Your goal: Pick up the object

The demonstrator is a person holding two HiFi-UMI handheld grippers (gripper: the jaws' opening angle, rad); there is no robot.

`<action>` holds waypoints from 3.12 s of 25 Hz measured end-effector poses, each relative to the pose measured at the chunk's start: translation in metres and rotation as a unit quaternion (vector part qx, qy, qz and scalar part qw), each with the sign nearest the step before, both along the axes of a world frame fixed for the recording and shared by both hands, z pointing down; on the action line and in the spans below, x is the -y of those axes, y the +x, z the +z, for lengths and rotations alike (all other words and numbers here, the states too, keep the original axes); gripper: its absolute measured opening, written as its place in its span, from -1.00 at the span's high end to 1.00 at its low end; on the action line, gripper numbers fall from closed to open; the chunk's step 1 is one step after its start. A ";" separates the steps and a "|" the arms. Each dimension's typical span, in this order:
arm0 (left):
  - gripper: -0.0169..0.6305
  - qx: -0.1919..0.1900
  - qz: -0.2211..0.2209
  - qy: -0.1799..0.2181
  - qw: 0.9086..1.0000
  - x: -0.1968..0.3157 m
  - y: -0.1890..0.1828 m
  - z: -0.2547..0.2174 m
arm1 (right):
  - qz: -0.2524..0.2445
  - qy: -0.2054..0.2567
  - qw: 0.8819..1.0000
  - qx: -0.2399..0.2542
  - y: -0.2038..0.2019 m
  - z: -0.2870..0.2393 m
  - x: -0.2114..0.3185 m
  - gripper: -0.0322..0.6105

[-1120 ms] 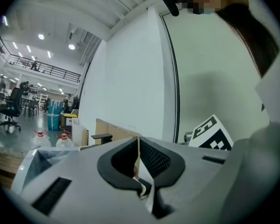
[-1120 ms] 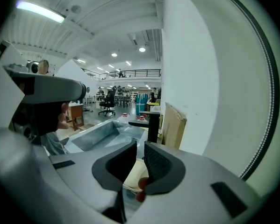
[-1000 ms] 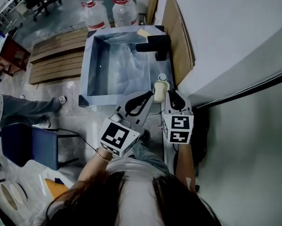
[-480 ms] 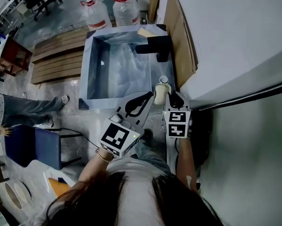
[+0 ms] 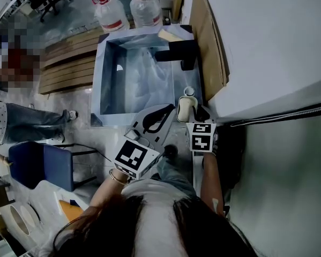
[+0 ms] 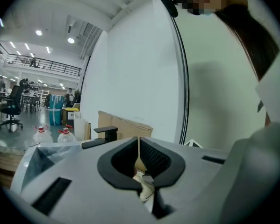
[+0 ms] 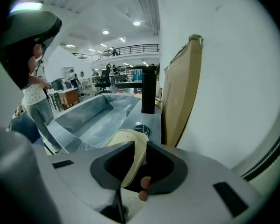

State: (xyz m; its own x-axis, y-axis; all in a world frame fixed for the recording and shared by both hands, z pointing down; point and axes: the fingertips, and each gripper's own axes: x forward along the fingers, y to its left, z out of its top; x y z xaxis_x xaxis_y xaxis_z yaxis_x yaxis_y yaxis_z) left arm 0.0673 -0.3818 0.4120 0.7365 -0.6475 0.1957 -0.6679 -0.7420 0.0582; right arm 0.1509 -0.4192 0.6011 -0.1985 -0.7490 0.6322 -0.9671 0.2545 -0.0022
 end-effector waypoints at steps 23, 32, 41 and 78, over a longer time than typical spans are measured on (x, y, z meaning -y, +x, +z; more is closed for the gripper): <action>0.92 -0.003 -0.032 -0.018 0.999 0.010 -0.018 0.014 | 0.080 -0.074 0.992 0.057 0.008 0.028 0.008 0.79; 0.92 -0.009 -0.050 -0.013 0.999 0.000 -0.039 0.012 | 0.109 -0.071 0.989 0.067 0.010 0.021 0.000 0.79; 0.92 -0.012 -0.059 0.004 0.998 -0.022 -0.059 0.002 | 0.127 -0.043 0.985 0.105 0.002 -0.016 -0.020 0.79; 0.92 -0.048 -0.081 0.071 0.993 -0.162 -0.122 -0.060 | 0.092 0.084 0.982 0.143 -0.061 -0.177 -0.158 0.79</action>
State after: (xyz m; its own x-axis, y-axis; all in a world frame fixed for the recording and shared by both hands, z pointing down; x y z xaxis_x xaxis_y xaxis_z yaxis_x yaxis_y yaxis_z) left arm -0.0547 -0.2202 0.3522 0.6306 -0.7756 0.0282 -0.7761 -0.6300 0.0291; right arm 0.0894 -0.2608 0.4243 -0.2013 -0.8778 0.4347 -0.9628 0.0957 -0.2527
